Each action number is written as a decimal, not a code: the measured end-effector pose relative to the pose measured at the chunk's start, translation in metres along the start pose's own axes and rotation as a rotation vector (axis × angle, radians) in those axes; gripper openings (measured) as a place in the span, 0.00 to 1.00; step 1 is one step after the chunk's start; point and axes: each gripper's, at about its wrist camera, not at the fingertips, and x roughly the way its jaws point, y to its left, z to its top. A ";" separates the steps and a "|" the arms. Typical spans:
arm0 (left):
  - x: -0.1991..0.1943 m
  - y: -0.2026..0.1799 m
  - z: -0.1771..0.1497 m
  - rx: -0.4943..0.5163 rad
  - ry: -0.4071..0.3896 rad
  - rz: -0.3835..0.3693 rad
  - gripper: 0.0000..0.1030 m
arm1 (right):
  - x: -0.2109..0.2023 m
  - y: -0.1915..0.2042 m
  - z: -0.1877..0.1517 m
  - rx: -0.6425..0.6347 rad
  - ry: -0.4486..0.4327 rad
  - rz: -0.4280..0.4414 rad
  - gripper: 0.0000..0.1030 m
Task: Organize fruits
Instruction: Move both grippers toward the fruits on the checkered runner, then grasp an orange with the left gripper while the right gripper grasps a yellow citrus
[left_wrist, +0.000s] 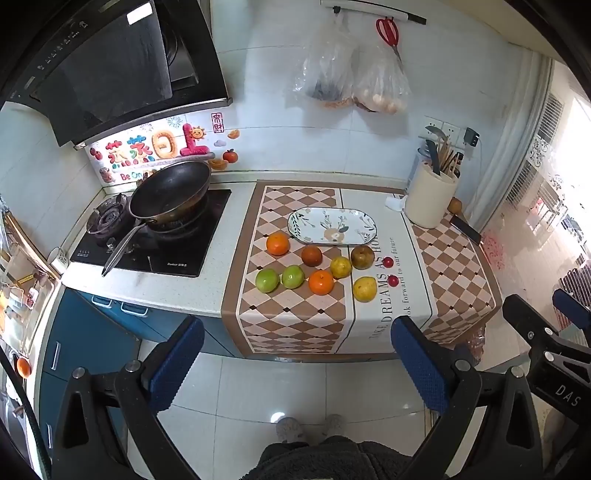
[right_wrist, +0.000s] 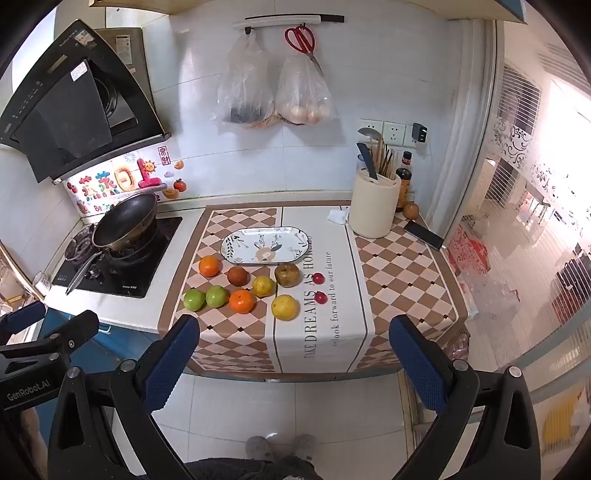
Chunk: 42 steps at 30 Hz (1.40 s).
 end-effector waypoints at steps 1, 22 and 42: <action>0.000 0.000 0.002 0.001 0.000 0.000 1.00 | 0.000 0.001 0.000 0.001 0.000 0.000 1.00; 0.168 0.036 0.036 0.029 0.082 0.149 1.00 | 0.189 -0.026 -0.022 0.217 0.171 0.064 1.00; 0.425 -0.006 0.035 -0.193 0.684 -0.029 0.88 | 0.539 0.017 -0.048 0.027 0.700 0.263 0.68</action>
